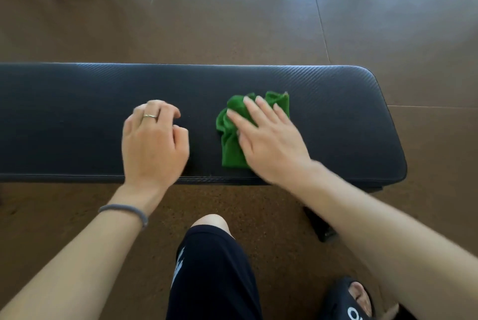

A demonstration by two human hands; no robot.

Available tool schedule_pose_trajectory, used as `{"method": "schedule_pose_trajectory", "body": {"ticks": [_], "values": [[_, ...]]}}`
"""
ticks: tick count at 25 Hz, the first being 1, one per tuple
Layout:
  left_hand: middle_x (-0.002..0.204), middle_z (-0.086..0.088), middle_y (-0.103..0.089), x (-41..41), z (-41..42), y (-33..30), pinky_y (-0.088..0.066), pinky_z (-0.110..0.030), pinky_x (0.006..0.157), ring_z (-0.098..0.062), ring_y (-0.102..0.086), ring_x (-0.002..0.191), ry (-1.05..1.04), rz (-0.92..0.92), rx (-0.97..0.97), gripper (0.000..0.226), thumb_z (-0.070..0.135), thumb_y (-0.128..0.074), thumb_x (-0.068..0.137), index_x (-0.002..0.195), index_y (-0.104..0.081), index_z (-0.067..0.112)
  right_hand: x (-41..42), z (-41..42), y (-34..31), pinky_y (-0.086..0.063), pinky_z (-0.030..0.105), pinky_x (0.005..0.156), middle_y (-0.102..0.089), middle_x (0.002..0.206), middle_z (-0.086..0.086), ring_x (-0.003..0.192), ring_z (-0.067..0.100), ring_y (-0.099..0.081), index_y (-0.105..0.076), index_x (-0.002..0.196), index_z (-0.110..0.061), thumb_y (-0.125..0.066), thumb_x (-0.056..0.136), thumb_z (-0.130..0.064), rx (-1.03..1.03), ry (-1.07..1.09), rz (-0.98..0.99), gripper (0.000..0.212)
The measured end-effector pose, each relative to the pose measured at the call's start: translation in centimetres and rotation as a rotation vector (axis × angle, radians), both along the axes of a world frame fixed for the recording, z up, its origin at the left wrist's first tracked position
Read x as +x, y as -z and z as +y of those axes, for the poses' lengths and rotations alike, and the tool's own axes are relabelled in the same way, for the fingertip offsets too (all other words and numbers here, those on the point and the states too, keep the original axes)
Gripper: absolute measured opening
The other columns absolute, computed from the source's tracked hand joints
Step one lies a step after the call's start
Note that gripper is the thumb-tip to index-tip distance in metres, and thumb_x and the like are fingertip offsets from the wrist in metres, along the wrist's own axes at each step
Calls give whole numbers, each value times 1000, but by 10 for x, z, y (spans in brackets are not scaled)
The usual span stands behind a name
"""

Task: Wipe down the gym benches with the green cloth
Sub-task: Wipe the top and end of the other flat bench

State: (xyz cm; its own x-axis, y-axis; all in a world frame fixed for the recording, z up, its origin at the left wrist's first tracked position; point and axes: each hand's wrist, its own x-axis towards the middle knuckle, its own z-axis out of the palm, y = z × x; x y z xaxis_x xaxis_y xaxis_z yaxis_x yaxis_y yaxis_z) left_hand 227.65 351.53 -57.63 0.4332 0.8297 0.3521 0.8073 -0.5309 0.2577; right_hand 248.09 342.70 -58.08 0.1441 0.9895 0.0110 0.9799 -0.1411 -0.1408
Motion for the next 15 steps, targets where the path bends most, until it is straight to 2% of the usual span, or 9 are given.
{"method": "schedule_pose_trajectory", "body": {"ticks": [2,4,7,9,12,15], "values": [[115,-9,-62,-20,12,5,-44,-45,95,-31,-55,110,-60,0,-36,25,20,-44,94,107,-63,11,7,52,-5,-7,50,129,-14,173,8,160,28,-7,-24,163,-32,-21,110,-39,-34,106,28,54],[115,-7,-62,-21,13,12,-44,-43,94,-29,-55,109,-74,-32,-51,20,18,-47,95,106,-62,13,-5,62,-2,-7,51,129,-11,173,11,160,29,-6,-24,164,-29,-20,110,-39,-28,161,21,55],[113,-5,-62,-21,11,16,-42,-40,93,-26,-54,108,-87,-88,-38,24,19,-41,95,104,-62,14,-44,-6,3,-15,54,128,-21,171,12,159,32,-14,-33,161,-27,-29,108,-38,49,0,-19,54],[112,-5,-62,-22,11,16,-41,-38,91,-25,-53,106,-80,-118,-41,28,19,-37,93,104,-62,13,-62,-48,6,-18,54,128,-22,171,12,159,32,-16,-32,161,-27,-30,109,-38,50,-80,-26,53],[107,-4,-64,-21,10,15,-42,-35,87,-21,-54,100,-101,-217,-86,29,18,-35,95,105,-61,12,-72,-15,5,-18,55,127,-23,170,14,158,34,-18,-29,162,-24,-24,111,-40,52,-183,-69,54],[103,-2,-63,-22,9,10,-47,-36,77,-17,-55,91,-152,-385,-144,29,21,-32,99,109,-57,12,-88,27,4,-16,53,128,-25,170,13,158,32,-18,-32,161,-25,-23,110,-44,43,-232,-73,55]]}}
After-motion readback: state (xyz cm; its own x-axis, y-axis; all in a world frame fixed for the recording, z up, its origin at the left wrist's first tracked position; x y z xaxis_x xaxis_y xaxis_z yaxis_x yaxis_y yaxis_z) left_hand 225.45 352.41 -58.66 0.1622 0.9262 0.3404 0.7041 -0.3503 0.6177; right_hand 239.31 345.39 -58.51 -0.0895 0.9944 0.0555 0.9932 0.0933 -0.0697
